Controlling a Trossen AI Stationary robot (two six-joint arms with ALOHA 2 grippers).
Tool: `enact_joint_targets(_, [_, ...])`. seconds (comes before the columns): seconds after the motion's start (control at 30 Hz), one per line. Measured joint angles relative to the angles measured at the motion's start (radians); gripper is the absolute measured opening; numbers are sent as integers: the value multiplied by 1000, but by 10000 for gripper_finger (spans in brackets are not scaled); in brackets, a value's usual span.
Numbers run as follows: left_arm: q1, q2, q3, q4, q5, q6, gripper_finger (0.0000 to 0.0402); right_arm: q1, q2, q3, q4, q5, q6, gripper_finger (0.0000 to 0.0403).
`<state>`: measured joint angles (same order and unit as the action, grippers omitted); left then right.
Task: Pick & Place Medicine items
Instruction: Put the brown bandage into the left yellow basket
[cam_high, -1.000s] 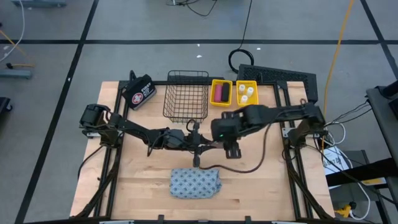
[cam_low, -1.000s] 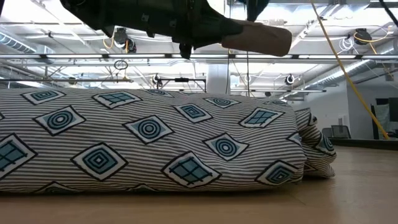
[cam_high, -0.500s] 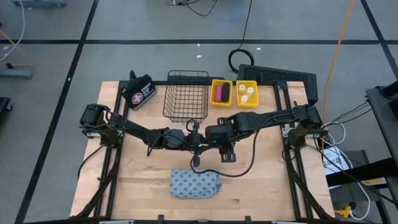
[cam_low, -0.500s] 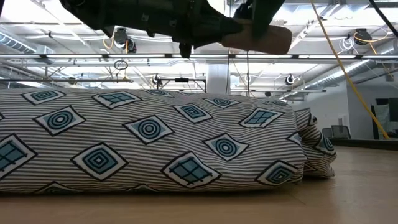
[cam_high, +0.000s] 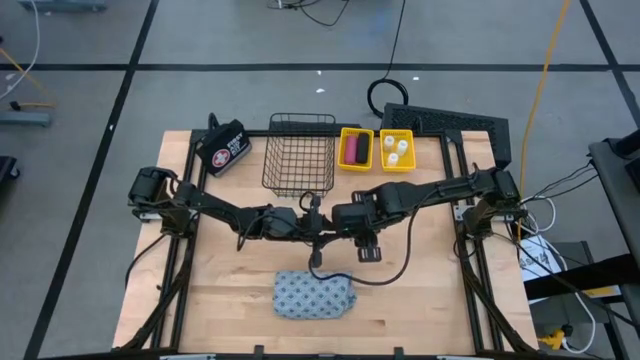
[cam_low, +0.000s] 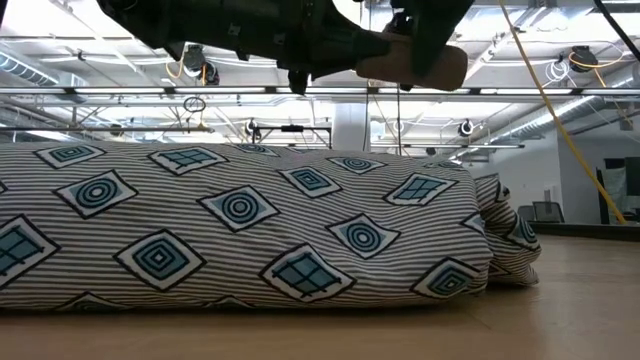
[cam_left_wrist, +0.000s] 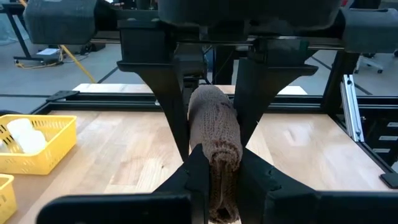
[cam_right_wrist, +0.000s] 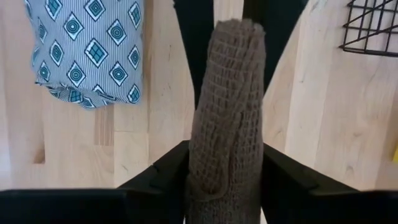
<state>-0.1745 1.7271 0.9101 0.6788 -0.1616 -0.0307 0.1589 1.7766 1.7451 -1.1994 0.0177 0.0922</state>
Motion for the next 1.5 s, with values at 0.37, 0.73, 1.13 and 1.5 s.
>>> enact_joint_targets(0.37, [3, 0, 1, -17, 4, -13, 45, 0, -36, -1, 58, -45, 0, 156])
enact_joint_targets(0.73, [4, 0, 1, -19, 4, -23, 47, 0, -35, 0, 55, -47, 0, 114])
enact_joint_targets(1.13, [-7, -82, -3, -111, 10, 2, 93, -1, -45, -20, 68, -92, 8, 38])
enact_joint_targets(1.5, [-12, -414, -1, -453, -88, -8, 107, -31, -91, -51, 64, -98, 75, 42])
